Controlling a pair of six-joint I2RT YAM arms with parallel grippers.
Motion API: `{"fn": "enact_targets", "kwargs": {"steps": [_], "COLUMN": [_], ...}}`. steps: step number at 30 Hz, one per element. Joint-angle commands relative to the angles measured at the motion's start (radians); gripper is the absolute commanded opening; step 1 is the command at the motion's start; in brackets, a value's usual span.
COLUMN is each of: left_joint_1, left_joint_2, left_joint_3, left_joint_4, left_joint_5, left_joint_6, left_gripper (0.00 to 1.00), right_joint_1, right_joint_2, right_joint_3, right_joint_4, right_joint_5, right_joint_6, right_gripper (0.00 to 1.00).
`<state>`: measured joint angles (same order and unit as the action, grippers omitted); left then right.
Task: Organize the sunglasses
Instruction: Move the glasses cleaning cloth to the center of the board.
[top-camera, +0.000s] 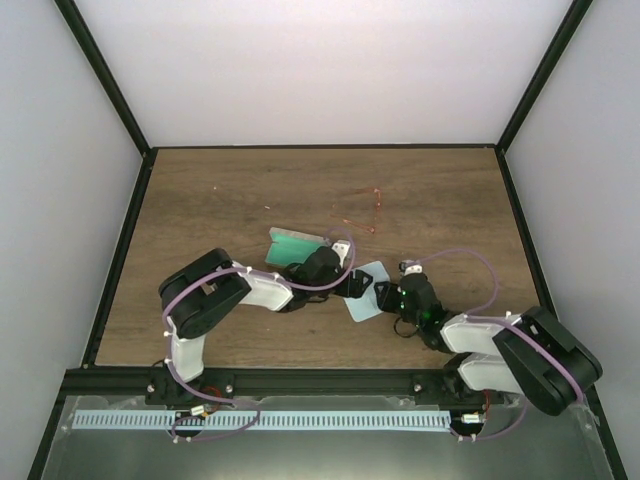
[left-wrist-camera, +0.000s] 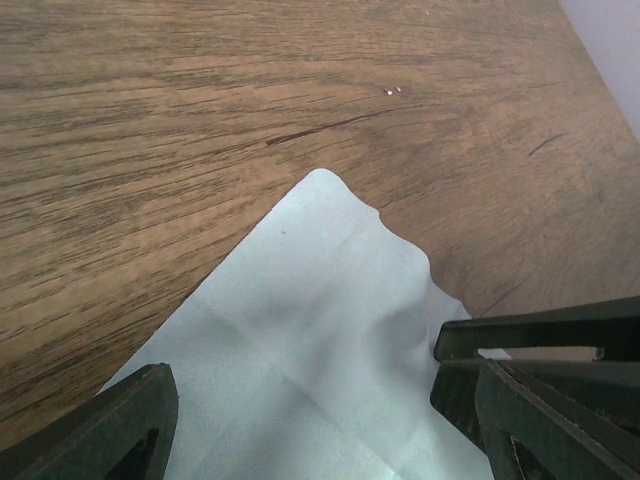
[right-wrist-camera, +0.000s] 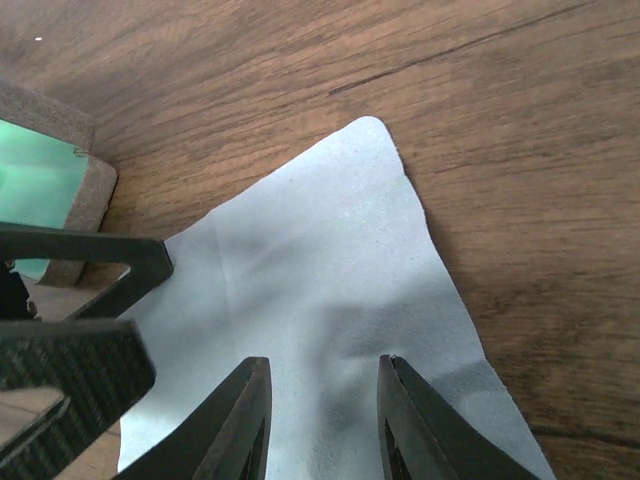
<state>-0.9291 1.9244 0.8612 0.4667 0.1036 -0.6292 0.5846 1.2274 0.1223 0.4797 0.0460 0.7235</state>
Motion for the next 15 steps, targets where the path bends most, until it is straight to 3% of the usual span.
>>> {"fn": "enact_targets", "kwargs": {"steps": [1, 15], "left_joint_1": [0.006, -0.001], "left_joint_2": [-0.019, -0.073], "left_joint_3": [-0.051, -0.175], "left_joint_4": [-0.033, 0.021], "left_joint_5": [-0.006, -0.007], "left_joint_6": [-0.017, -0.064], "left_gripper": [0.84, 0.84], "right_joint_1": [-0.008, -0.075], "right_joint_2": [0.044, 0.230], "right_joint_3": [0.047, 0.157], "right_joint_4": [-0.010, 0.015], "right_joint_5": [0.039, 0.029], "right_joint_6": [0.000, -0.065], "right_gripper": [0.32, 0.33]}}
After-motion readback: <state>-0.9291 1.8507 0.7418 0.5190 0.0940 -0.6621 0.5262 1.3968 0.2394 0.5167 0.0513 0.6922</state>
